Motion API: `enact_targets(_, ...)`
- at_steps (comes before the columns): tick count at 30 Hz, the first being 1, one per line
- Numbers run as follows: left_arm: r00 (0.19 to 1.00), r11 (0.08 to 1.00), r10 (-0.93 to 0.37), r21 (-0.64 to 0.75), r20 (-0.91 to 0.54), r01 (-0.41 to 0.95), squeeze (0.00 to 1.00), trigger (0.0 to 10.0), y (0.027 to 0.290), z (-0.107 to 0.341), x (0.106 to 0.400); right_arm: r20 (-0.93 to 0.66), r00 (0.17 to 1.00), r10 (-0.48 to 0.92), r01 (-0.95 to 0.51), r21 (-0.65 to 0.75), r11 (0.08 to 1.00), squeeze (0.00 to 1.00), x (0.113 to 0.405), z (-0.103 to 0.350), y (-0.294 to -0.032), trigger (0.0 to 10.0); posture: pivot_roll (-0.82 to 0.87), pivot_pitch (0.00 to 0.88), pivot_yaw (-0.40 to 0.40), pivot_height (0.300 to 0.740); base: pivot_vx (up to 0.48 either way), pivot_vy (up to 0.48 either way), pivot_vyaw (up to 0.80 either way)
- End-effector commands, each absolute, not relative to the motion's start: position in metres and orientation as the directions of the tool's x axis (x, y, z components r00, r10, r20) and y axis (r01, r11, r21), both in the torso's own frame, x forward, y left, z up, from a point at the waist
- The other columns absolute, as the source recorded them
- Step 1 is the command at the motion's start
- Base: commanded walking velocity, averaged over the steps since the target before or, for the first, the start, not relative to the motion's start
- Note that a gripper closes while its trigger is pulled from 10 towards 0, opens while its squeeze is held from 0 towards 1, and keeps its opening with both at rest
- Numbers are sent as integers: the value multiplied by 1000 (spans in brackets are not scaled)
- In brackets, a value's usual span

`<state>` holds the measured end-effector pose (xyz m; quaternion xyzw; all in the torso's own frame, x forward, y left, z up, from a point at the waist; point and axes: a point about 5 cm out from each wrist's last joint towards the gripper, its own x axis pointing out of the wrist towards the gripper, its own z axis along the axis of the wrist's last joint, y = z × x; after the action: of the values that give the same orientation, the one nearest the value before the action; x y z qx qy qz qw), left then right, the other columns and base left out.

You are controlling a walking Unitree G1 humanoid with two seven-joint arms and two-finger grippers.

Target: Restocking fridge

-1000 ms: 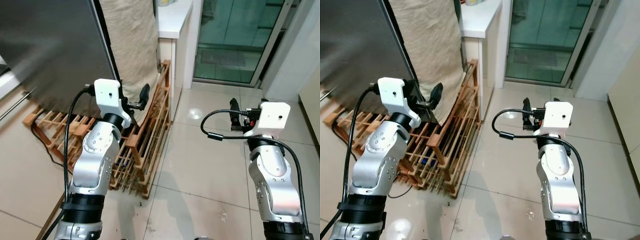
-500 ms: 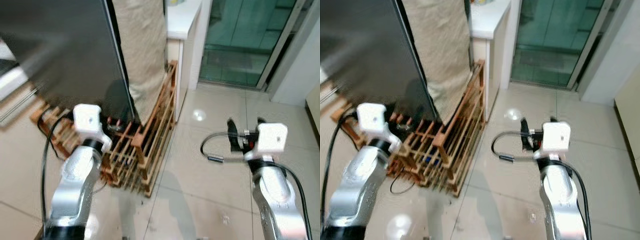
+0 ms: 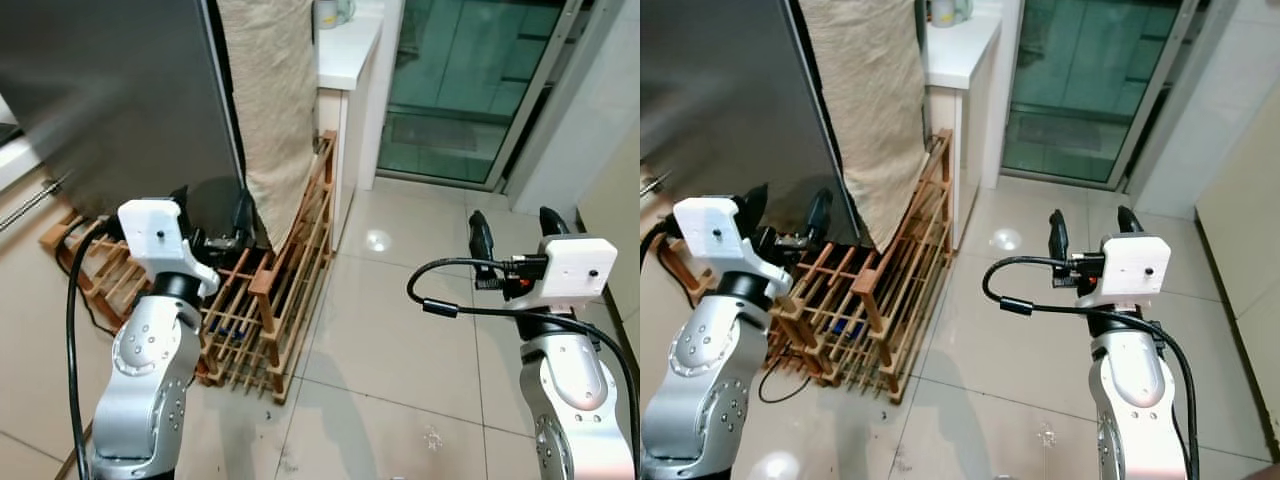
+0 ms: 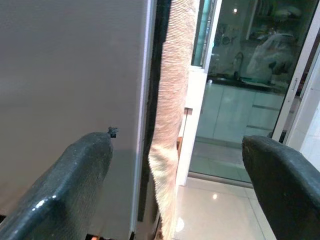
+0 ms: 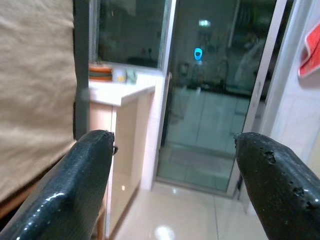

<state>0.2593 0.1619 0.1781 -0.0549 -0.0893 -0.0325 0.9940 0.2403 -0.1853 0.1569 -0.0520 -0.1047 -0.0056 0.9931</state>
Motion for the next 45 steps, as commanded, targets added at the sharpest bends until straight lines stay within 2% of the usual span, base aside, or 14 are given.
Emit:
enact_targets(1, 984, 993, -41, -104, 176, 59, 0, 10000, 162, 180, 263, 201, 979, 11, 12, -111, 994, 0, 242, 157, -186, 10000, -131, 0, 39, 740, 480, 0, 0)
enact_targets(5, 983, 989, -10, -143, 181, 36, 0, 10000, 163, 183, 270, 194, 981, 22, 0, -114, 993, 0, 246, 157, -185, 10000, -136, 0, 42, 740, 480, 0, 0)
enact_targets(16, 981, 993, 0, -120, 193, 23, 0, 10000, 161, 187, 274, 179, 983, 39, -17, -123, 992, 0, 249, 153, -185, 10000, -139, 0, 48, 740, 471, 0, 0)
enact_targets(23, 979, 989, 71, -139, 190, -45, 0, 10000, 171, 189, 275, 171, 984, 57, -36, -121, 992, 0, 250, 151, -182, 10000, -134, 0, 48, 740, 0, 0, 0)
enact_targets(33, 981, 987, 85, -151, 174, -59, 0, 10000, 174, 189, 281, 163, 984, 71, -52, -116, 992, 0, 252, 148, -178, 10000, -130, 0, 48, 740, 0, 0, 0)
enact_targets(41, 991, 981, -24, -188, 133, 49, 0, 10000, 158, 194, 304, 184, 980, 73, -53, -113, 992, 0, 261, 153, -179, 10000, -135, 0, 59, 740, 0, 0, 0)
enact_targets(45, 992, 982, -36, -180, 125, 58, 0, 10000, 152, 195, 310, 189, 980, 68, -47, -114, 992, 0, 264, 155, -180, 10000, -139, 0, 58, 740, 0, 0, 0)
